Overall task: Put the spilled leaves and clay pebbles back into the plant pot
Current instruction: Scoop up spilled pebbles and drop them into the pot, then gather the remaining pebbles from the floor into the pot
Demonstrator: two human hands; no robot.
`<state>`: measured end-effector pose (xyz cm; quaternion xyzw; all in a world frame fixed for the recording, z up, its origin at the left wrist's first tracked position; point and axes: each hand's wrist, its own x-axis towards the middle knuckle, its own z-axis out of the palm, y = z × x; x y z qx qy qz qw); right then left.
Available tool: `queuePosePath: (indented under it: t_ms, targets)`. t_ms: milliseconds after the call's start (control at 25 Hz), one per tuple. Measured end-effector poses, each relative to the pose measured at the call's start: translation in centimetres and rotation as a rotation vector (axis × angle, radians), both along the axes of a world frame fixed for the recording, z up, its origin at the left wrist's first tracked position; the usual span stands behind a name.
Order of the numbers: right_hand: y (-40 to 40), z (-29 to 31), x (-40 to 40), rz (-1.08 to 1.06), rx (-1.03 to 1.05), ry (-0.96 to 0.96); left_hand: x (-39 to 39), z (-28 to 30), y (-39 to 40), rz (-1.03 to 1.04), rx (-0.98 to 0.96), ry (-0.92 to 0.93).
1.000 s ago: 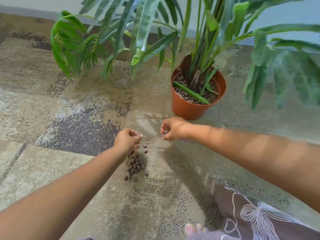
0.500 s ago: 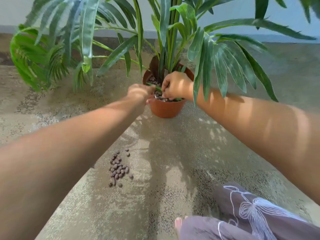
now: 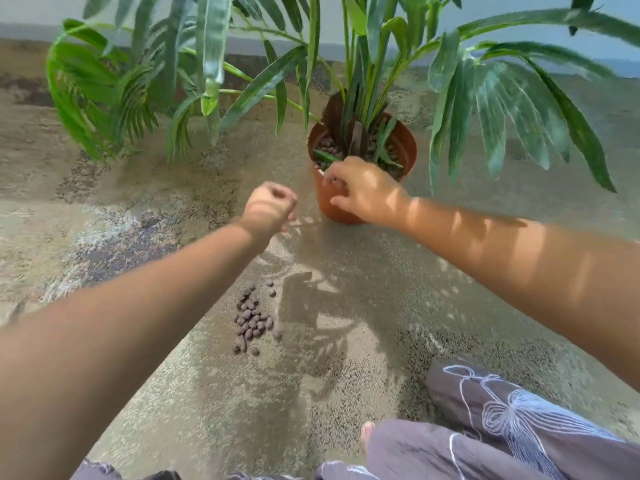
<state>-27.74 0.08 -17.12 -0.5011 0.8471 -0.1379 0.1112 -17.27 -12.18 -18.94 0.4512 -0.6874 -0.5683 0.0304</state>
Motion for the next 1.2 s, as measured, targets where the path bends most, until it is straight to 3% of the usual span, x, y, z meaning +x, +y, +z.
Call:
queuePosePath:
  t_ms: [120,280,360,560,840,1200]
  targets:
    - [-0.3,-2.6,3.1,0.19,0.104,-0.037,6.6,-5.3,-0.7,-0.182,-0.223,-0.216]
    - [-0.6,-6.4,7.5,0.304,0.5,-0.169,14.5,-9.7,0.7,-0.177,-0.393,-0.366]
    - [-0.8,-7.8,9.3,0.398,0.589,-0.16,17.1,-11.2,2.0,-0.236,-0.442,-0.41]
    - [-2.0,-10.7,13.5,0.416,0.552,-0.266,19.0,-12.8,2.5,-0.256,-0.338,-0.434]
    - [-2.4,-12.4,16.9,0.122,0.456,-0.471,18.9,-13.5,2.8,-0.284,-0.49,-0.398]
    - [-2.8,-12.5,16.3,0.14,0.407,-0.392,17.9,-14.2,2.9,-0.257,-0.484,-0.371]
